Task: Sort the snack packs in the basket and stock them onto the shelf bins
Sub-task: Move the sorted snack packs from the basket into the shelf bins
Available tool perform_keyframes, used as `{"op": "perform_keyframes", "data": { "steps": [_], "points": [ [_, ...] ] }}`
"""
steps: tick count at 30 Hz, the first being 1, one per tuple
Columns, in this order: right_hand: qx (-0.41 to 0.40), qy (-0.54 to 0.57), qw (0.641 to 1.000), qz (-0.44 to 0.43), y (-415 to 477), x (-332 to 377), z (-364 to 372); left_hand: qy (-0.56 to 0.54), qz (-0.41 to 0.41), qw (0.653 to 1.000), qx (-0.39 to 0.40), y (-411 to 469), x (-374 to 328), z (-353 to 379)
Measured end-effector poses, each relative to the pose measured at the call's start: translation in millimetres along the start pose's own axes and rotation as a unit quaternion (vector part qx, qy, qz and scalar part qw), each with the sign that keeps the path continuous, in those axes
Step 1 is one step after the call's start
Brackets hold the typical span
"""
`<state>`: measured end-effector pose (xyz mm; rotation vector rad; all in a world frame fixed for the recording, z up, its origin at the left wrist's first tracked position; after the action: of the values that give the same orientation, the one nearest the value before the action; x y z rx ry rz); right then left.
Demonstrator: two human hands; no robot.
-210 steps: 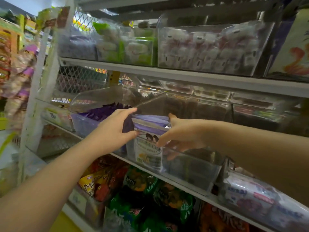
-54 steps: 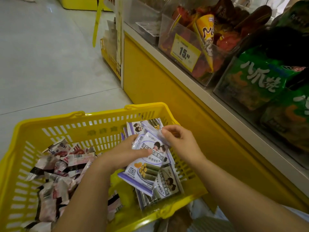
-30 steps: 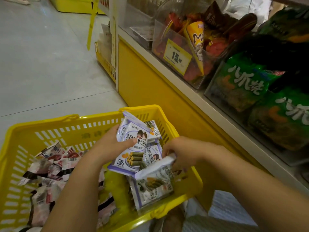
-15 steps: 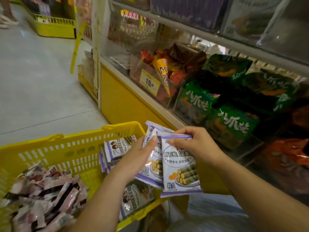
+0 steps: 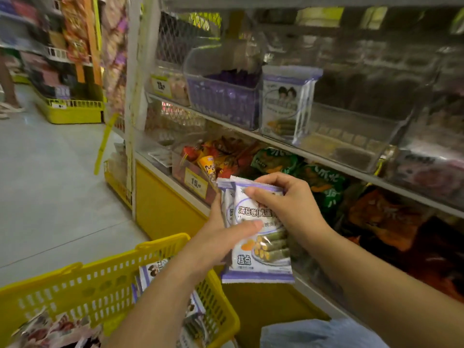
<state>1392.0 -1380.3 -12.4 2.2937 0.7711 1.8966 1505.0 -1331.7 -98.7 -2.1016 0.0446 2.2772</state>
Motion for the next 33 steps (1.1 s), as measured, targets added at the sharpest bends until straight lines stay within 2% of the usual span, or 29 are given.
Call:
{"op": "perform_keyframes", "data": {
  "steps": [3, 5, 8, 12, 15, 19, 22, 26, 29, 31, 33],
  "points": [
    [0.021, -0.069, 0.997, -0.002, 6.3, 44.3, -25.7, 0.011, 0.046, 0.999, 0.026, 0.5, -45.9, 11.1],
    [0.062, -0.094, 0.993, 0.047, 10.2, 65.3, -45.0, 0.031, 0.078, 0.994, 0.064, 0.6, -75.8, 21.4],
    [0.169, -0.014, 0.976, 0.137, 9.1, 89.0, -65.5, 0.046, 0.126, 0.983, 0.128, 1.2, -119.6, 40.8],
    [0.235, -0.019, 0.964, 0.120, 13.5, 138.8, -94.2, 0.071, 0.171, 0.962, 0.201, 11.5, -173.6, 69.0],
    [0.197, -0.047, 0.976, 0.084, 24.9, 179.9, -122.7, 0.099, 0.232, 0.942, 0.222, 18.4, -217.3, 90.8],
    [0.080, -0.155, 0.983, -0.050, 36.4, 243.8, -156.6, 0.159, 0.352, 0.904, 0.182, 25.8, -279.1, 108.2],
    [-0.005, -0.342, 0.925, -0.165, 37.1, 279.2, -169.0, 0.201, 0.400, 0.881, 0.151, 39.4, -312.8, 114.5],
    [-0.047, -0.447, 0.859, -0.245, 46.1, 282.5, -171.2, 0.268, 0.442, 0.850, 0.099, 66.4, -330.3, 117.2],
    [-0.067, -0.514, 0.805, -0.288, 61.8, 262.9, -167.4, 0.301, 0.441, 0.845, 0.035, 95.8, -325.0, 111.9],
    [-0.065, -0.531, 0.791, -0.298, 75.2, 244.3, -160.2, 0.362, 0.400, 0.841, -0.033, 116.3, -316.2, 103.9],
    [-0.059, -0.536, 0.789, -0.294, 91.3, 225.5, -152.9, 0.458, 0.334, 0.815, -0.117, 133.6, -307.1, 90.6]
  ]
}}
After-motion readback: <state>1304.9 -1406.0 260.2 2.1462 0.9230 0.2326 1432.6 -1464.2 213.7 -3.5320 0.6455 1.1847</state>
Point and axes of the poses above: each hand's wrist, its own y-axis towards the middle knuckle, its own z-axis out of the palm, x = y × z, the point moved 7 cm from there along y, towards the middle knuckle, and after that the axes turned 7 degrees about y, right-handed, at the moved point
